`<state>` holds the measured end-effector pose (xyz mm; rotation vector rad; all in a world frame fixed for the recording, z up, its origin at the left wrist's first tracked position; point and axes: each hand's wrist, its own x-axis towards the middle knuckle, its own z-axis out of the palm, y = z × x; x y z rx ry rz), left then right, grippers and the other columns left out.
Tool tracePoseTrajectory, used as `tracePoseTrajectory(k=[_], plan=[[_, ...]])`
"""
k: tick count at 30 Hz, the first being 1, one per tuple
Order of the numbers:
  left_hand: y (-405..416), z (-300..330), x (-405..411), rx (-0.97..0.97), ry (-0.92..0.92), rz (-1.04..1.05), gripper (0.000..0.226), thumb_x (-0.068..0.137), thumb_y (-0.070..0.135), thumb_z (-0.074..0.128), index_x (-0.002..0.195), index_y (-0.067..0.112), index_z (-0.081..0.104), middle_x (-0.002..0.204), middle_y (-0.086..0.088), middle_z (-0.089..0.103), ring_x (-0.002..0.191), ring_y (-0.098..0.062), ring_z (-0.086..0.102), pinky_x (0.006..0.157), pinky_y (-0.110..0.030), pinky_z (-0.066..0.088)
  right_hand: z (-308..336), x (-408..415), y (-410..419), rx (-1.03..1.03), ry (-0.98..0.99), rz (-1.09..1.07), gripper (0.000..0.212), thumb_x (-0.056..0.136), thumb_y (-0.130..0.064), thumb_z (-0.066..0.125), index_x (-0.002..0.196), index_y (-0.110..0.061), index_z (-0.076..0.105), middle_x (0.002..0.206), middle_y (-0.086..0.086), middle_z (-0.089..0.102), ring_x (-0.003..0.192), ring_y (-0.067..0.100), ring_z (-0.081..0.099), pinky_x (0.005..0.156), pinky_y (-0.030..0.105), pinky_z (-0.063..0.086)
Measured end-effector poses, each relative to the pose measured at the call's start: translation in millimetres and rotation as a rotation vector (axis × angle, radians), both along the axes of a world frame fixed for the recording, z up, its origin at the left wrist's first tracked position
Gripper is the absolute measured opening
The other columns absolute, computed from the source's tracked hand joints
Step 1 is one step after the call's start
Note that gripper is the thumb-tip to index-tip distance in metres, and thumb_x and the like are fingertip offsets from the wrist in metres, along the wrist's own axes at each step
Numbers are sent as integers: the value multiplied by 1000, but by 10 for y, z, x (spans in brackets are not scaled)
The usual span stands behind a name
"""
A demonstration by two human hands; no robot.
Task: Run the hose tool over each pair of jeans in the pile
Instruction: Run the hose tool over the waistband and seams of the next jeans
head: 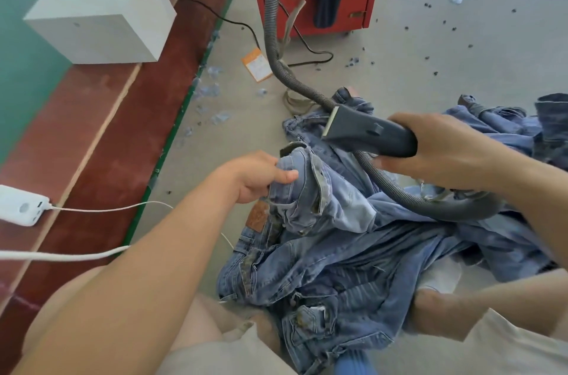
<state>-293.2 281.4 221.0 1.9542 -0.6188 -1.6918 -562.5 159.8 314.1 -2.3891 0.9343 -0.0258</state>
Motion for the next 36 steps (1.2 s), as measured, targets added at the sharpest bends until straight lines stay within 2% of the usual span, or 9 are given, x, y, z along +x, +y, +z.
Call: tracePoseTrajectory(k=[4,9,14,18,22,27,30,33,36], plan=[[75,34,24,1,-222,-358,30,103,49,54,114,25,69,114,-5,72,103,-28,65,94,-45,51,21,-22,-23,0,-32,13,25,84,-46,76,84,-41,51,77,-39,59,67,-11,58,54,7,39],[22,22,-2,-140,15,-40,53,102,59,43,125,16,65,117,-11,76,112,-33,71,98,-49,56,23,-69,-76,-7,-15,37,21,85,-49,73,93,-39,56,83,-37,60,69,-6,61,51,16,39],[-48,124,49,-346,525,221,54,100,39,60,142,6,56,136,-22,64,122,-38,65,88,-48,59,18,-130,-90,-39,34,77,27,81,-52,71,101,-36,61,73,-17,63,76,-9,58,57,19,39],[-79,150,18,-402,518,203,30,104,13,52,132,11,61,129,-20,69,114,-34,70,85,-49,60,-11,-142,-105,-18,39,40,38,83,-48,76,108,-41,48,74,-17,62,71,-14,58,55,14,44],[-81,190,-26,-393,537,226,33,106,22,49,120,7,74,123,-22,71,107,-30,73,85,-43,61,30,-112,-126,-25,-3,43,29,85,-40,78,98,-31,54,69,-14,63,63,-13,60,57,6,45],[-65,196,-184,-335,586,169,42,109,28,42,142,8,57,136,-28,60,113,-37,67,99,-52,56,20,51,26,-36,-8,153,23,85,-41,80,97,-32,63,73,-12,62,80,-6,57,67,12,42],[-53,208,-270,-322,576,138,44,106,21,44,147,8,50,148,-37,43,128,-47,51,110,-66,40,7,175,136,-21,-117,147,26,86,-47,76,105,-34,65,78,-19,63,81,-9,58,67,9,42],[-76,247,-218,-340,576,181,43,110,33,36,141,14,58,137,-22,63,120,-35,65,96,-58,55,89,145,44,-9,-221,40,22,85,-48,74,101,-40,62,72,-20,63,71,-13,59,61,4,41],[-83,280,-118,-334,630,225,58,110,48,24,136,15,63,138,-17,64,125,-34,64,96,-54,56,129,-4,-121,-56,-76,50,19,83,-48,73,94,-36,63,74,-20,65,67,-3,60,59,12,42]])
